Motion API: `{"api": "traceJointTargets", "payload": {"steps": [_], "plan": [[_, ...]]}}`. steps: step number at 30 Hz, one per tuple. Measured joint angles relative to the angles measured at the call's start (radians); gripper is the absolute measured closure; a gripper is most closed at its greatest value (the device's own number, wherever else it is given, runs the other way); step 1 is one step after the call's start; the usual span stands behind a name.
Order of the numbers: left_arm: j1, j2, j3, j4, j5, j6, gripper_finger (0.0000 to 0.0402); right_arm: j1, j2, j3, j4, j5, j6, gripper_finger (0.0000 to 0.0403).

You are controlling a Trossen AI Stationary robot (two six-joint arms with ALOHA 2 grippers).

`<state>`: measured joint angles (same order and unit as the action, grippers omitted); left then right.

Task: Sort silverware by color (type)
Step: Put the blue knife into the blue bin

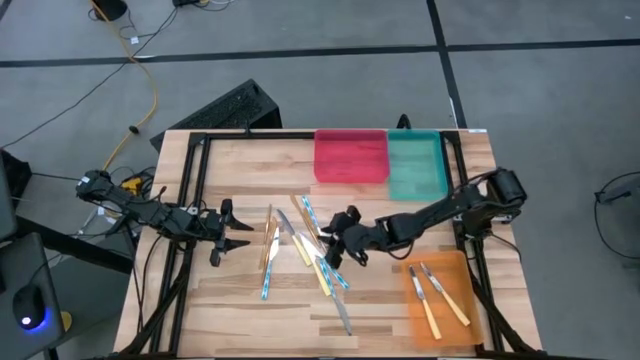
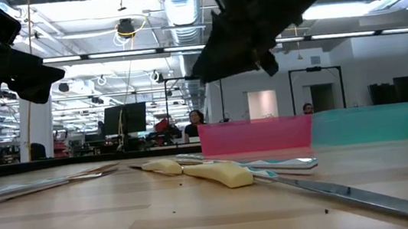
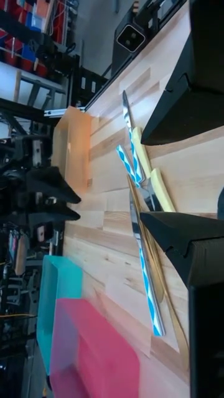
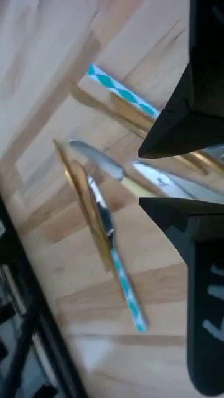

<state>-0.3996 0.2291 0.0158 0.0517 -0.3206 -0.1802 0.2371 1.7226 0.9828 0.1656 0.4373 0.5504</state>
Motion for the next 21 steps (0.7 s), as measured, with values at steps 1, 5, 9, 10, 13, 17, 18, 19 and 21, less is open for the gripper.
{"api": "traceJointTargets", "payload": {"steps": [1,5,9,10,13,17,18,19,21], "plan": [[0.000,0.000,0.000,0.000,0.000,0.000,0.0233,-0.008,0.007,-0.001,0.026,-0.016,-0.010,0.0269],[0.000,0.000,0.000,0.000,0.000,0.000,0.0233,-0.035,0.019,0.000,0.078,-0.074,-0.038,0.0269],[0.000,0.000,0.000,0.000,0.000,0.000,0.0233,-0.056,0.016,0.000,0.088,-0.099,-0.061,0.0269],[0.000,0.000,0.000,0.000,0.000,0.000,0.0233,-0.058,0.016,0.000,0.090,-0.100,-0.065,0.0269],[0.000,0.000,0.000,0.000,0.000,0.000,0.0233,-0.068,0.016,0.001,0.109,-0.121,-0.065,0.0269],[0.000,0.000,0.000,0.000,0.000,0.000,0.0233,-0.070,0.016,0.001,0.101,-0.126,-0.062,0.0269],[0.000,0.000,0.000,0.000,0.000,0.000,0.0233,-0.070,0.016,0.001,0.101,-0.126,-0.062,0.0269],[0.000,0.000,0.000,0.000,0.000,0.000,0.0233,-0.070,0.016,0.001,0.102,-0.126,-0.062,0.0269],[0.000,0.000,0.000,0.000,0.000,0.000,0.0233,-0.070,0.016,0.001,0.101,-0.126,-0.062,0.0269]]}}
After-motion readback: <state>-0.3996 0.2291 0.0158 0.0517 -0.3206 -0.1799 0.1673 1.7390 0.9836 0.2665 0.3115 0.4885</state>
